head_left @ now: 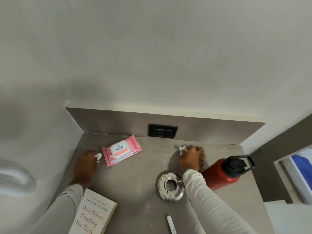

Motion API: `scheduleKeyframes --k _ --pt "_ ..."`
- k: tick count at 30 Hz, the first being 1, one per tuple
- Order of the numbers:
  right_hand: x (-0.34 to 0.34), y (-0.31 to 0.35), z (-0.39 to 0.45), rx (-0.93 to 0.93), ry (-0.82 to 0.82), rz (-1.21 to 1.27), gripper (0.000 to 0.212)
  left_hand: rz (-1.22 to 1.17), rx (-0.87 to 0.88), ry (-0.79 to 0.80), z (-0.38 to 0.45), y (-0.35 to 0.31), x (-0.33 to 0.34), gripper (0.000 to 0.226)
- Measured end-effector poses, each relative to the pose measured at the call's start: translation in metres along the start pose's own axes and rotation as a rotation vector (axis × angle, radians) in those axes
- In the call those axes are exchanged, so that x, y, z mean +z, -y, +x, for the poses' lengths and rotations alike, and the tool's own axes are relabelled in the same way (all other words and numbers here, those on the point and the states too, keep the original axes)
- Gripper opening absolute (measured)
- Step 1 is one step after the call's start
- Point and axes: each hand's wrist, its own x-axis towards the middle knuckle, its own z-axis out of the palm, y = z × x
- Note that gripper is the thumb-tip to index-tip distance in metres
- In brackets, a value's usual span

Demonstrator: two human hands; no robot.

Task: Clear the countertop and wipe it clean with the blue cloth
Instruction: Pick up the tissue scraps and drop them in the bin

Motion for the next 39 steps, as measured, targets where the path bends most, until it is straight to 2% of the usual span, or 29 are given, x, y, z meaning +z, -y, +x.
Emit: scheduleKeyframes --k 6,9,13,15,18,20,25,29,33,36,39 --pt "-0.013 -0.001 -0.007 -0.052 0.016 0.186 0.027 -0.137 -0.027 0.009 -0.004 0.000 -0.009 0.031" --pt "-0.014 -0.001 -0.015 -0.089 0.073 0.310 0.026 -0.267 -0.048 -0.060 -0.013 -0.009 -0.016 0.023" --pt "-0.012 0.007 -0.046 -0.317 0.058 0.442 0.028 -0.427 0.001 -0.150 -0.040 -0.040 -0.024 0.015" --pt "-0.015 0.014 -0.065 -0.496 0.029 0.521 0.026 -0.547 0.007 -0.162 -0.061 -0.062 -0.027 0.004" --pt "-0.025 0.009 -0.091 -0.750 0.045 0.601 0.026 -0.746 0.033 -0.155 -0.103 -0.095 -0.022 0.017" --pt "-0.037 -0.010 -0.104 -0.804 0.090 0.658 0.029 -0.797 0.016 -0.160 -0.136 -0.121 -0.014 0.022" --pt "-0.083 -0.106 -0.097 -0.820 0.255 0.795 0.034 -0.912 -0.031 -0.139 -0.212 -0.198 0.020 0.033" --pt "-0.134 -0.215 -0.058 -0.789 0.266 0.884 0.032 -0.869 -0.022 -0.139 -0.279 -0.289 0.061 0.021" --pt "-0.187 -0.324 0.011 -0.641 0.375 0.931 0.037 -0.854 -0.017 -0.046 -0.341 -0.392 0.104 0.024" --pt "-0.211 -0.393 0.058 -0.498 0.476 0.886 0.026 -0.816 0.037 0.007 -0.374 -0.463 0.132 0.019" --pt "-0.208 -0.457 0.090 -0.387 0.466 0.793 0.015 -0.790 0.055 0.091 -0.400 -0.515 0.167 0.013"
